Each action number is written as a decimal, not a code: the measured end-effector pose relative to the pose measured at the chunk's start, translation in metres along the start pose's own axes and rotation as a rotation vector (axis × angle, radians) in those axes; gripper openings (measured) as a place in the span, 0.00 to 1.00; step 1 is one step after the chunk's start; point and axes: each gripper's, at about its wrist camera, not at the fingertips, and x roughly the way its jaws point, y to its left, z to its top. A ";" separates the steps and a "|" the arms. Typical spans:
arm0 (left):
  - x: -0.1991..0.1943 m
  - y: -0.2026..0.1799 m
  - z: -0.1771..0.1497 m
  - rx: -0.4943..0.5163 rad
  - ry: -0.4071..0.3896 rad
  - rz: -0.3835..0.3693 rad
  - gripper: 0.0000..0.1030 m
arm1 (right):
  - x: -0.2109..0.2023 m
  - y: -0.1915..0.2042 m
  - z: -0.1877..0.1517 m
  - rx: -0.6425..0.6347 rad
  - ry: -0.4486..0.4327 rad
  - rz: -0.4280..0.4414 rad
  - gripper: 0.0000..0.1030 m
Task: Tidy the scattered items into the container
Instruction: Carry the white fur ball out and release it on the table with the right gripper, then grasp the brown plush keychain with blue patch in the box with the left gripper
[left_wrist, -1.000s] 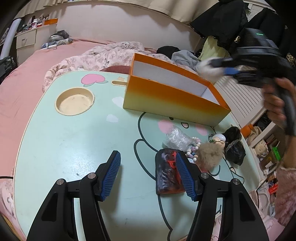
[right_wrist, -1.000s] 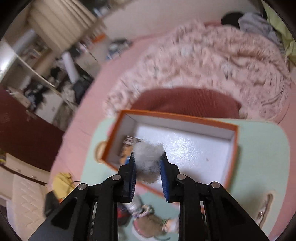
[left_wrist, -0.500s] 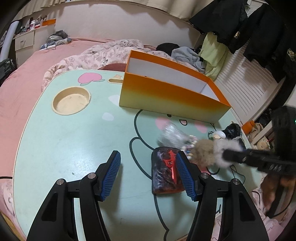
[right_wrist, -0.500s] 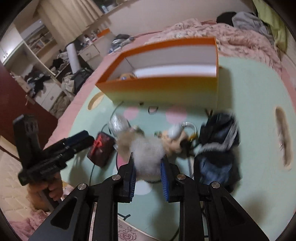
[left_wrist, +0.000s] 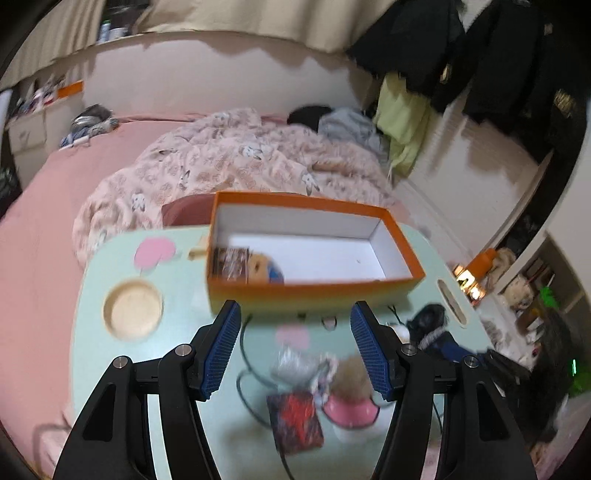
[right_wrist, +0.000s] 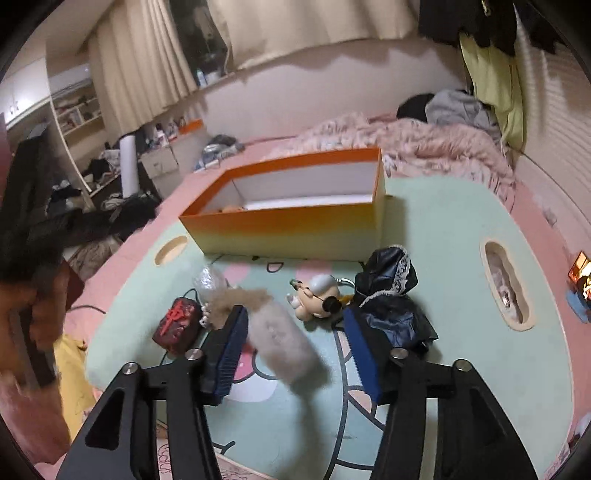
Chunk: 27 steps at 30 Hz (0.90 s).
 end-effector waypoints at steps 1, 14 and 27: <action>0.012 -0.004 0.013 0.028 0.048 0.016 0.60 | 0.000 0.001 0.000 -0.003 0.003 0.004 0.54; 0.125 -0.002 0.056 0.066 0.381 0.253 0.38 | 0.000 -0.006 -0.002 0.044 0.020 0.046 0.54; 0.111 -0.006 0.061 0.062 0.306 0.118 0.33 | 0.004 -0.009 -0.003 0.074 0.040 0.050 0.54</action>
